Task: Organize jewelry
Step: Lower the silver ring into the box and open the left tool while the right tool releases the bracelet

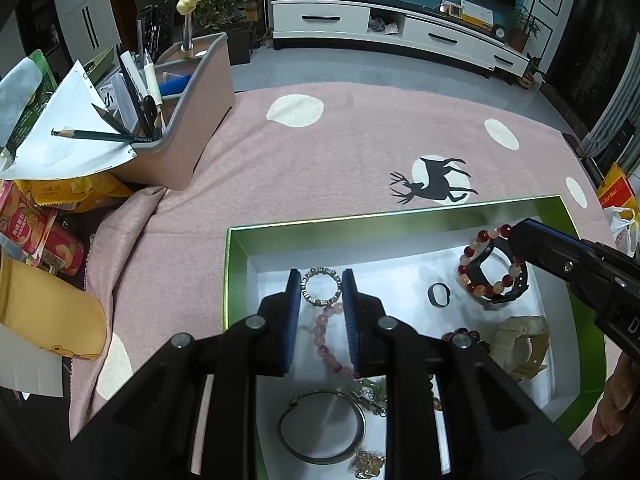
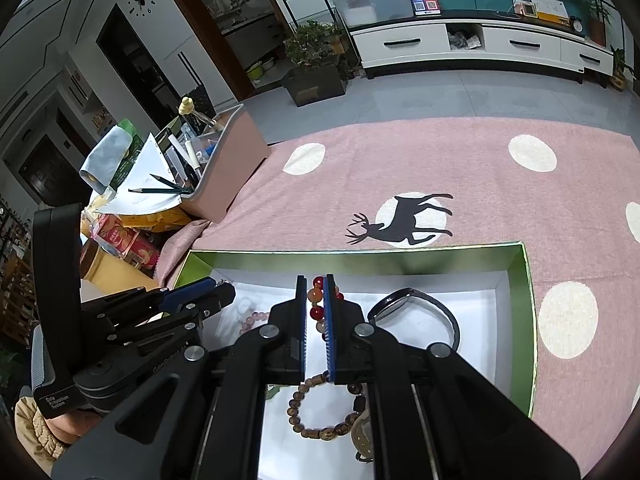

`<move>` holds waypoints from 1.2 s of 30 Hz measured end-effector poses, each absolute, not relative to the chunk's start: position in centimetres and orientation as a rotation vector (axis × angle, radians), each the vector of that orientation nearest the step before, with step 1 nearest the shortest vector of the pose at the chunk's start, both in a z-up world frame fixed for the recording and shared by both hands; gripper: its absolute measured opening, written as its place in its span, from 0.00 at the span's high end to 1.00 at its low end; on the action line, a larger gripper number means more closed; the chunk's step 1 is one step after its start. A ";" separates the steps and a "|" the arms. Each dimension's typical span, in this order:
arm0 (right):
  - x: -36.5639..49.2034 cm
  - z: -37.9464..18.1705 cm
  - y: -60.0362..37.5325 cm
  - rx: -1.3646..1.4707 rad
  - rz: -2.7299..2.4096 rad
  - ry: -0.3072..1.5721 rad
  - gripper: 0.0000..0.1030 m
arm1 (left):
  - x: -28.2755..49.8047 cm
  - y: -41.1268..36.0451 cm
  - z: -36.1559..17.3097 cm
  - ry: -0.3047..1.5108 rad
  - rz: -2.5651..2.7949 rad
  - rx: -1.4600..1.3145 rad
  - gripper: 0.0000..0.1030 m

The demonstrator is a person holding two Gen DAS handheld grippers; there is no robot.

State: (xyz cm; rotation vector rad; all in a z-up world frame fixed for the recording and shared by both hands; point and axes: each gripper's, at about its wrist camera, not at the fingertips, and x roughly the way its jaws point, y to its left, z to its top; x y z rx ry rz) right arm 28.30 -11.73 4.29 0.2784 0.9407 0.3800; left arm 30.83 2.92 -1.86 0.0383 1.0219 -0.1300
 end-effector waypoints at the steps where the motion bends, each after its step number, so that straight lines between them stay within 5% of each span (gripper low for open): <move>1: 28.3 4.3 -11.7 0.278 0.379 0.941 0.93 | 30.8 2.9 -1.9 1.022 -0.127 0.041 0.80; 36: 29.6 2.8 -11.3 0.275 0.350 1.007 0.93 | 31.6 2.8 -3.0 1.047 -0.110 0.068 0.80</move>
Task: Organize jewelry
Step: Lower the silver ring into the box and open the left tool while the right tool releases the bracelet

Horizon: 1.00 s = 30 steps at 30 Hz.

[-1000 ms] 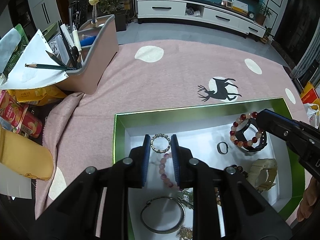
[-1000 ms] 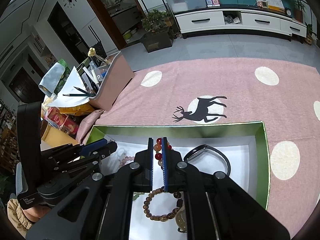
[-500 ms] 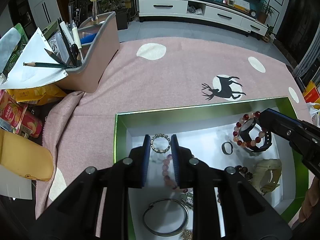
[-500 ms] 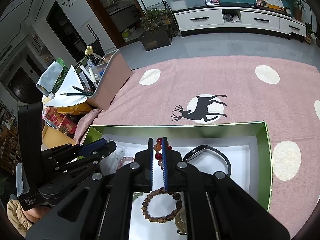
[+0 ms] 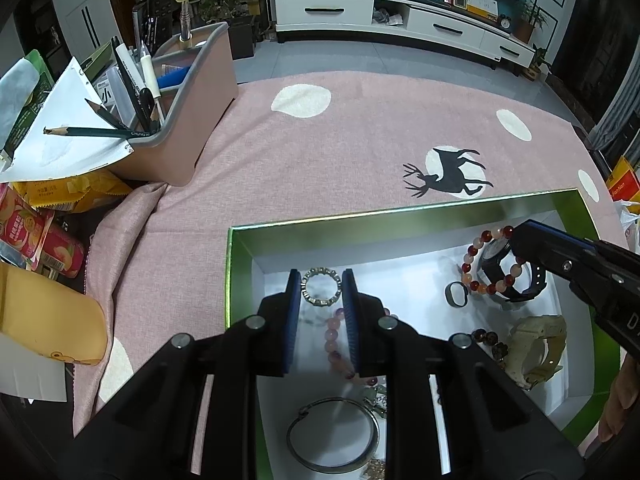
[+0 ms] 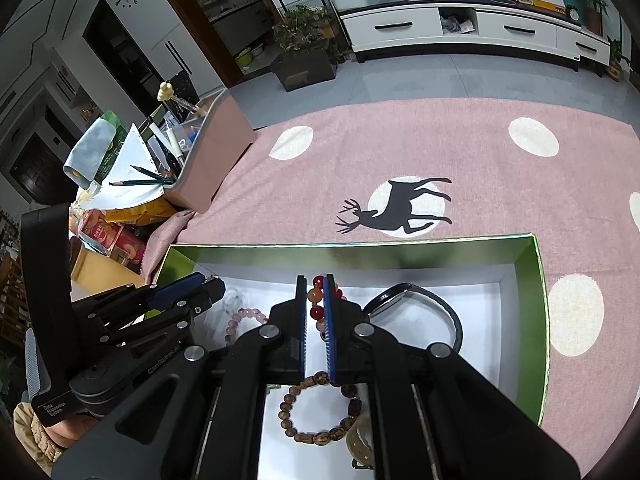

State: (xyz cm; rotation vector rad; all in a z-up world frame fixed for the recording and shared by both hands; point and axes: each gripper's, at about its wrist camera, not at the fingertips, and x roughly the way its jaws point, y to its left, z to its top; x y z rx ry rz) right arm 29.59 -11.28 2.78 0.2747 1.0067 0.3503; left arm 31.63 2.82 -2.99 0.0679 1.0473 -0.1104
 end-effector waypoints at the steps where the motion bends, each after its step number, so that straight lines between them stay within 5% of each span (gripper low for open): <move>1: 29.6 2.8 -11.3 0.275 0.349 1.008 0.93 | 31.6 2.8 -3.0 1.047 -0.110 0.069 0.80; 30: 29.4 2.9 -11.5 0.274 0.356 1.007 0.93 | 31.8 2.6 -3.1 1.050 -0.087 0.096 0.80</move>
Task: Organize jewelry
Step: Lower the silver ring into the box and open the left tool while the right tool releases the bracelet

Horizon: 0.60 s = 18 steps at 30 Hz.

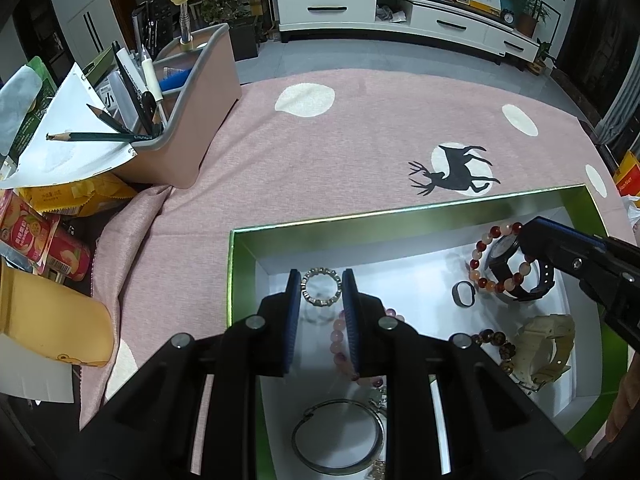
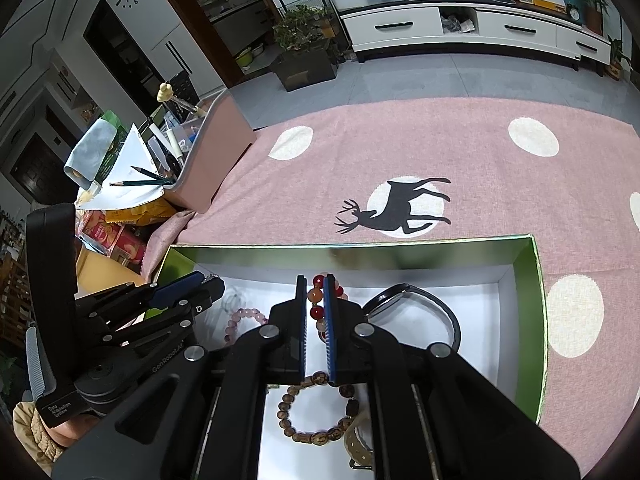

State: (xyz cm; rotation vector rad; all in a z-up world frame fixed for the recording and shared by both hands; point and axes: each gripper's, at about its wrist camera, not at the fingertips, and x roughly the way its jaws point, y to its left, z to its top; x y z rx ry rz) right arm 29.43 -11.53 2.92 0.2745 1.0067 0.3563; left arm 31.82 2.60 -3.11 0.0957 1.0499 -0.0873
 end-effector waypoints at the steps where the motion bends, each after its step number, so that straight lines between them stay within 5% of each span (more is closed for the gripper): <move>1: 29.4 3.0 -11.5 0.273 0.357 1.006 0.93 | 31.8 2.6 -3.1 1.050 -0.087 0.095 0.80; 6: 29.2 3.0 -11.5 0.275 0.361 1.008 0.93 | 31.7 2.5 -3.1 1.051 -0.089 0.094 0.79; 18: 27.9 4.6 -11.6 0.241 0.355 0.970 0.92 | 30.4 1.9 -1.7 1.008 -0.098 0.112 0.57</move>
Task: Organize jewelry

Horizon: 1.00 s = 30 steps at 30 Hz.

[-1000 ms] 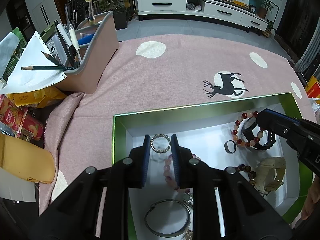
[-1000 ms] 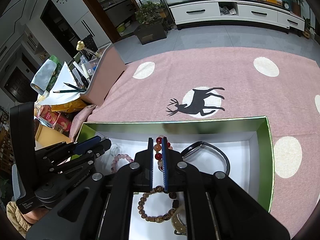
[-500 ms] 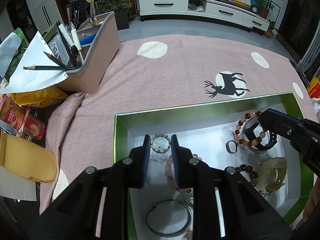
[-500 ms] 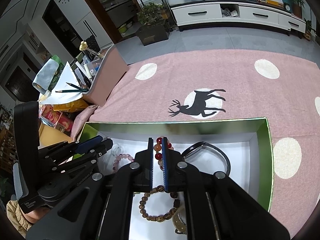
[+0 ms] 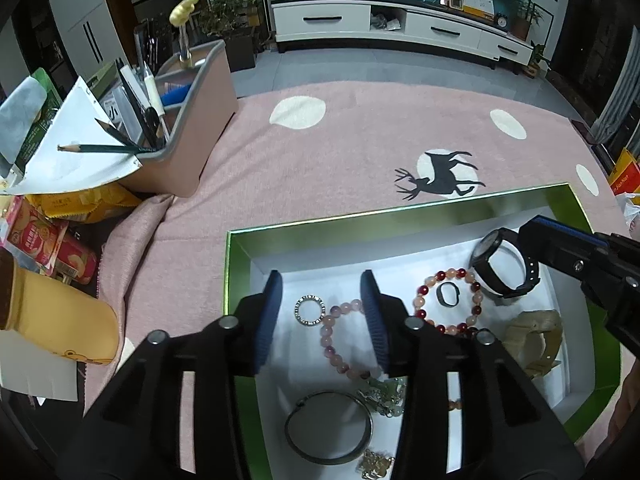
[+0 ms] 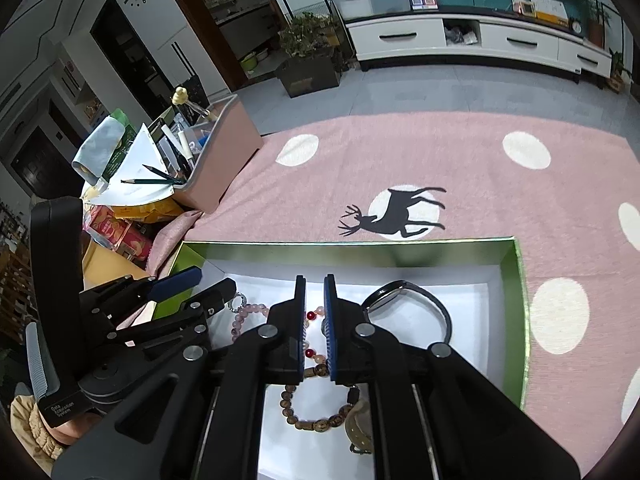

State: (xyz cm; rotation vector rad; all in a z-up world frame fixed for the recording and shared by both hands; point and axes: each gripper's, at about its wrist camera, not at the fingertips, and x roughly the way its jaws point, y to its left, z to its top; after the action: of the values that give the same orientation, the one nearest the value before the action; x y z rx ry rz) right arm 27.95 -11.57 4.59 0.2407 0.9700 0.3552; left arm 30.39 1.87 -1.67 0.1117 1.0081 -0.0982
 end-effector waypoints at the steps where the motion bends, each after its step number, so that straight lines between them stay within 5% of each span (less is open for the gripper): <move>1: 27.6 4.9 -11.6 0.232 0.353 0.961 0.92 | 30.2 1.8 -1.4 1.002 -0.098 0.113 0.55; 7: 26.0 6.8 -11.7 0.184 0.336 0.917 0.87 | 28.6 1.8 0.4 0.961 -0.097 0.124 0.38; 14: 23.5 8.8 -12.6 0.116 0.277 0.865 0.43 | 26.0 1.9 2.8 0.903 -0.080 0.140 0.19; 23: 19.3 11.0 -14.5 0.017 0.207 0.847 0.01 | 21.9 1.9 6.6 0.829 -0.078 0.154 0.06; 30: 17.3 13.2 -15.3 -0.011 0.143 0.852 0.01 | 19.3 1.8 10.0 0.818 -0.069 0.140 0.02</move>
State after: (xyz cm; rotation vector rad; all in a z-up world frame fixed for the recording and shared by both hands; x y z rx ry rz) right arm 17.29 -15.30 13.18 -0.0106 0.8523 0.1432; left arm 19.26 1.80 10.02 0.1405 0.8184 -0.0686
